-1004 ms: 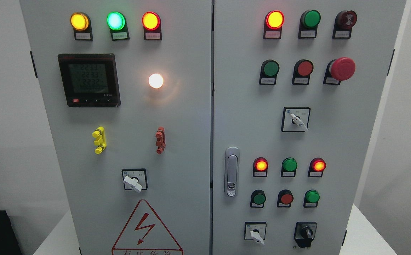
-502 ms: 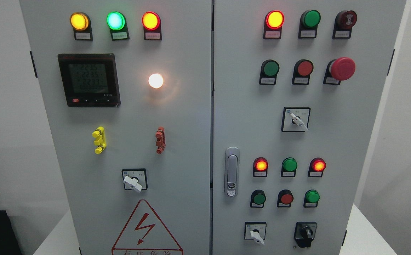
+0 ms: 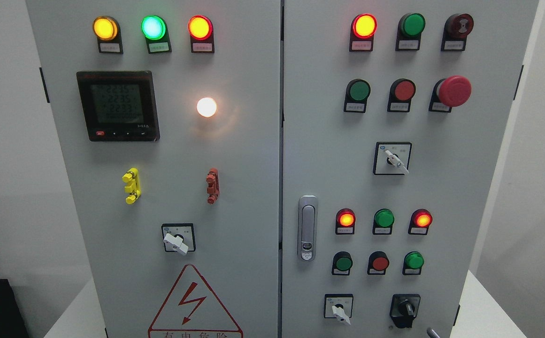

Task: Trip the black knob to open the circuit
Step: 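Raise the right hand up to the black rotary knob at the bottom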

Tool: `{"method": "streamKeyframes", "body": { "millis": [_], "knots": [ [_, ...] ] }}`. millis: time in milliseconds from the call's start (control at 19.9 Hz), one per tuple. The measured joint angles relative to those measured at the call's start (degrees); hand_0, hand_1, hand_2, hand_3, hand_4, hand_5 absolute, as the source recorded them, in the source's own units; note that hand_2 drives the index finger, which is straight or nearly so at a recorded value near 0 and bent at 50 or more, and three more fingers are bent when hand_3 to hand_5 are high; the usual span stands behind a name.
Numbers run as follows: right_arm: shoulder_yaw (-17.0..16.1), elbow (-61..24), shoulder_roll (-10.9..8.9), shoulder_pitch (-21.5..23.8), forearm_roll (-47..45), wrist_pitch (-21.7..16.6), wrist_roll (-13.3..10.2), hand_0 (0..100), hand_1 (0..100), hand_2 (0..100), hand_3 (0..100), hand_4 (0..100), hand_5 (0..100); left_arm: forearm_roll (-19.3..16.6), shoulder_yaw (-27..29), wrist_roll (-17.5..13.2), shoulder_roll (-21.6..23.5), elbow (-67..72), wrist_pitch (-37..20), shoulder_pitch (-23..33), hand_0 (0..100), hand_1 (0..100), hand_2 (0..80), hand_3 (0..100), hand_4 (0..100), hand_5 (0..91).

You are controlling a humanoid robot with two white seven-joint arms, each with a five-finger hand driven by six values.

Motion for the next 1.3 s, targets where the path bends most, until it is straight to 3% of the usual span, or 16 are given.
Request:
{"method": "streamKeyframes", "body": {
  "millis": [1305],
  "knots": [
    [1.60, 0.01, 0.08, -1.01, 0.13, 0.93, -0.02, 0, 0, 0, 97, 89, 88, 0.00, 0.00, 0.00, 0.00, 0.00, -0.06, 0.00, 12, 39, 0.0, 0, 0, 0.0]
  ]
}}
